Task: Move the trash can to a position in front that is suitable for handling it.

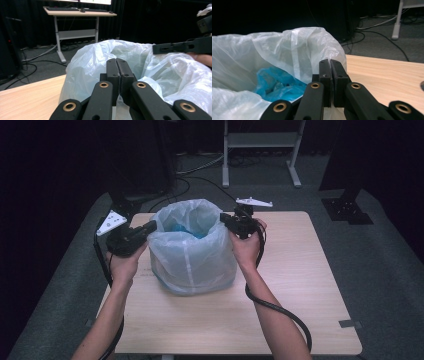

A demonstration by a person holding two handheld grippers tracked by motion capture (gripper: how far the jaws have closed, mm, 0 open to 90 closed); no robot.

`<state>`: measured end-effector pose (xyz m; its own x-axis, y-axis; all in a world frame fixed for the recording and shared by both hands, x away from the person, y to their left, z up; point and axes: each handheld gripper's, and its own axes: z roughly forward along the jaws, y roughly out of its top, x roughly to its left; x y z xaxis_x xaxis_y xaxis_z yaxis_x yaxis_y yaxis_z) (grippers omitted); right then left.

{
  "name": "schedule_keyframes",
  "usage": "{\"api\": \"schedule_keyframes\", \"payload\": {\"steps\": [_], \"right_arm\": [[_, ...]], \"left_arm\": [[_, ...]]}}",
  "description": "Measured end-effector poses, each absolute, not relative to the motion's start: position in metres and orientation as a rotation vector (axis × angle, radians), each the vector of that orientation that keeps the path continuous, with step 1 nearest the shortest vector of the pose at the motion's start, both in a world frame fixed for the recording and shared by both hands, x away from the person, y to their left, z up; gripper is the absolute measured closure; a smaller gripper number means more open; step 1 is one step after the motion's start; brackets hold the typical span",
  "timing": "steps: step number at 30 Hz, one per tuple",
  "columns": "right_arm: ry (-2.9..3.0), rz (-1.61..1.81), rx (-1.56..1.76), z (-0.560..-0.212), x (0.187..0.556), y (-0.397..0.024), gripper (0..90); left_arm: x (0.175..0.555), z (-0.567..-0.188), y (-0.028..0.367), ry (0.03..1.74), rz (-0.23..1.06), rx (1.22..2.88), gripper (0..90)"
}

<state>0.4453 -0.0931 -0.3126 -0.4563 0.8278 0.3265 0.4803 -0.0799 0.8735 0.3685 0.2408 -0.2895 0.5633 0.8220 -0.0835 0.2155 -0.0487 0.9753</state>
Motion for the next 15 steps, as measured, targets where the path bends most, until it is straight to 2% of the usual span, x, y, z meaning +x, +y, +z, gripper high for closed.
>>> {"api": "schedule_keyframes", "payload": {"steps": [15], "right_arm": [[1.891,1.730,1.357,-0.294,0.434,-0.084,89.6]], "left_arm": [[0.372,-0.282,0.228,0.877,0.557,1.586,89.6]]}}
